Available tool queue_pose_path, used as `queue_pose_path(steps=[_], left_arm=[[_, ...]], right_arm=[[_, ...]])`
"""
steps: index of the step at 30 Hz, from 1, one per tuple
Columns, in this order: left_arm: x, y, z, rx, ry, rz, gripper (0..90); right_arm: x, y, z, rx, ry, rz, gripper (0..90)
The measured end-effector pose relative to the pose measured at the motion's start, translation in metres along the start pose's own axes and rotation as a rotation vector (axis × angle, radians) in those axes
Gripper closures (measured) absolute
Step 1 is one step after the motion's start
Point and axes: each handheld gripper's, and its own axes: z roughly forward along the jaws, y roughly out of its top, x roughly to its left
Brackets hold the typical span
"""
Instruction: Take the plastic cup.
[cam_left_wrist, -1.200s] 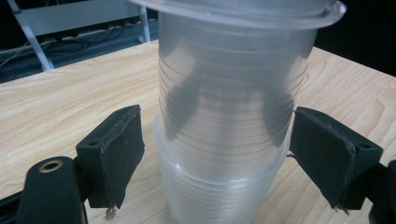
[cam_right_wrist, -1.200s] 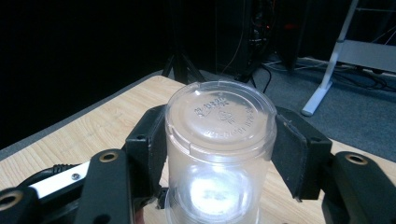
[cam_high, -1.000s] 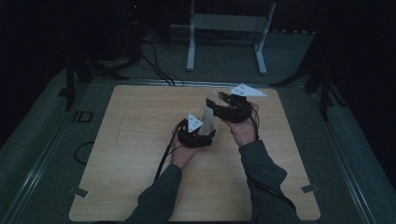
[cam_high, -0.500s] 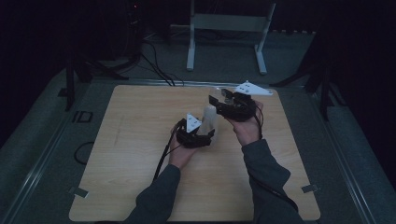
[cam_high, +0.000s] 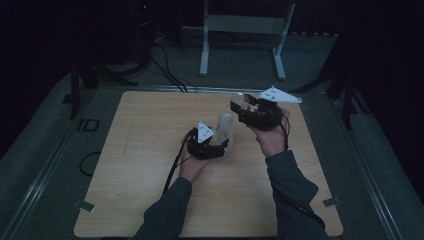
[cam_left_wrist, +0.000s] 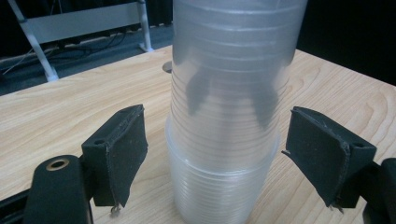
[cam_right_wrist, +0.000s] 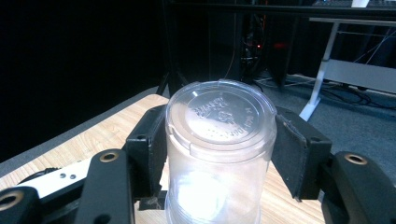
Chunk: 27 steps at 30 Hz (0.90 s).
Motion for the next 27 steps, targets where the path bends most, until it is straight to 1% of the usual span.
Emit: queue_pose_path(steps=[4,10,14,17,27], left_arm=[[0.0,0.001,-0.001,0.0,0.0,0.005,20.1],[0.0,-0.001,-0.001,-0.001,-0.005,0.006,20.1],[0.0,-0.003,-0.002,-0.004,-0.01,-0.004,20.1],[0.0,-0.002,-0.004,-0.01,-0.013,-0.003,20.1],[0.001,-0.003,-0.009,-0.025,-0.014,-0.008,20.1]], right_arm=[[-0.005,0.0,-0.008,-0.003,-0.015,0.003,40.7],[-0.01,-0.003,-0.013,0.002,-0.023,0.007,40.7],[-0.015,-0.006,-0.017,0.008,-0.039,0.014,40.8],[-0.019,-0.008,-0.02,0.009,-0.046,0.021,40.8],[-0.026,-0.015,-0.024,0.019,-0.062,0.033,40.8]])
